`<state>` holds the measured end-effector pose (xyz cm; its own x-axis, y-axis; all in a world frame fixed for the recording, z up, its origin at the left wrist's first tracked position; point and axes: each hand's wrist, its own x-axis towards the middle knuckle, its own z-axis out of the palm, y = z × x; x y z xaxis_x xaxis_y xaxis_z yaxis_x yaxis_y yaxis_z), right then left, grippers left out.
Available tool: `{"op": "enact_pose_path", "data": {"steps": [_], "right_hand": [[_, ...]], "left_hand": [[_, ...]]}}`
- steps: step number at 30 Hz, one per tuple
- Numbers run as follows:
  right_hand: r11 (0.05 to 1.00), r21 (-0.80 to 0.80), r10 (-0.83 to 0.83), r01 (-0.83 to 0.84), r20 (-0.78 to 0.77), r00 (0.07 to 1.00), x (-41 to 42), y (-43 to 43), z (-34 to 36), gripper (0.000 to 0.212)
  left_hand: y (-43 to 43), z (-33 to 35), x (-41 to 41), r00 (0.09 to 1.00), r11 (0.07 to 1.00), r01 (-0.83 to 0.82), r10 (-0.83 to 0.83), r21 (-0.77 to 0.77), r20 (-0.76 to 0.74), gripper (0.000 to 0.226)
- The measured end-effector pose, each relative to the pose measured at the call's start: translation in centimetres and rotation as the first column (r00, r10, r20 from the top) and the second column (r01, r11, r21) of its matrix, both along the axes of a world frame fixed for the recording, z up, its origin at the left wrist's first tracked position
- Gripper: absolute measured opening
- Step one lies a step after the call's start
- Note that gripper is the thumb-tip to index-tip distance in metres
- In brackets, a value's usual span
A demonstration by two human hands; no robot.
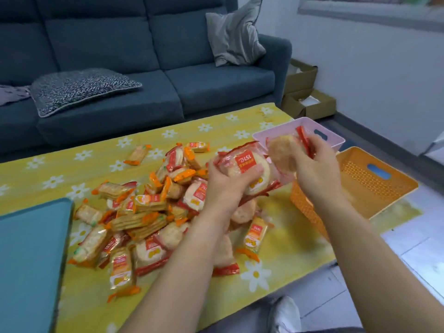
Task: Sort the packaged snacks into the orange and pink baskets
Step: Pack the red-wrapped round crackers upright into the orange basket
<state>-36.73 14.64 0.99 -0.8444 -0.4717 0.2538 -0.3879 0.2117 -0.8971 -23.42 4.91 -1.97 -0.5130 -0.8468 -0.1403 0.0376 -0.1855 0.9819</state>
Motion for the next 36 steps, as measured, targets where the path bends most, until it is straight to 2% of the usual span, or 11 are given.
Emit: {"op": "enact_pose_path", "data": {"steps": [4, 8, 12, 15, 17, 20, 25, 27, 30, 32, 36], "right_hand": [[0.977, 0.104, -0.191, 0.185, 0.049, 0.98, -5.0, 5.2, -1.1, 0.039], [0.899, 0.394, -0.231, 0.19, 0.06, 0.971, -8.6, 8.9, -3.8, 0.037], [0.747, 0.652, -0.11, 0.13, -0.072, 0.991, -9.5, 10.2, -4.9, 0.029], [0.618, 0.786, 0.03, 0.015, -0.043, 0.999, -8.9, 9.9, -4.5, 0.034], [0.603, 0.794, 0.13, -0.077, -0.002, 0.992, -8.3, 9.3, -4.5, 0.033], [0.649, 0.74, 0.239, -0.177, 0.022, 0.971, -7.5, 8.7, -4.6, 0.027], [0.86, 0.511, 0.131, -0.001, -0.217, 0.967, -6.6, 7.5, -3.4, 0.024], [0.765, 0.64, 0.225, -0.072, -0.161, 0.961, -5.8, 6.5, -4.1, 0.032], [0.582, 0.807, 0.27, -0.104, -0.072, 0.96, -4.8, 5.0, -5.3, 0.043], [0.594, 0.803, 0.207, -0.043, -0.1, 0.973, -4.5, 4.2, -5.4, 0.043], [0.679, 0.732, 0.127, -0.058, -0.04, 0.991, -4.2, 3.2, -4.8, 0.055]], "left_hand": [[4.8, 1.5, -10.1, 0.987, 0.988, 0.126, -0.116, -0.092, 0.114, 0.091], [7.2, 1.6, -14.7, 0.895, 0.91, 0.361, -0.277, -0.203, 0.35, 0.1], [6.4, -1.4, -14.6, 0.906, 0.896, 0.221, -0.042, -0.386, 0.421, 0.055], [6.8, -4.3, -14.3, 0.788, 0.912, 0.322, -0.11, -0.253, 0.605, 0.066], [7.0, -5.0, -14.4, 0.764, 0.94, 0.327, -0.2, -0.1, 0.613, 0.069], [6.1, -4.4, -13.8, 0.816, 0.961, 0.264, -0.178, -0.081, 0.55, 0.042], [3.7, -2.6, -7.4, 0.802, 0.954, 0.287, -0.192, -0.082, 0.565, 0.024], [3.1, -3.1, -5.1, 0.766, 0.946, 0.324, -0.259, -0.006, 0.589, 0.016], [2.8, -3.5, -3.1, 0.75, 0.93, 0.357, -0.234, -0.081, 0.619, 0.041], [3.0, -3.0, -2.1, 0.764, 0.9, 0.369, -0.151, -0.233, 0.628, 0.055], [2.6, -1.6, -0.8, 0.809, 0.867, 0.376, -0.134, -0.328, 0.573, 0.039]]}}
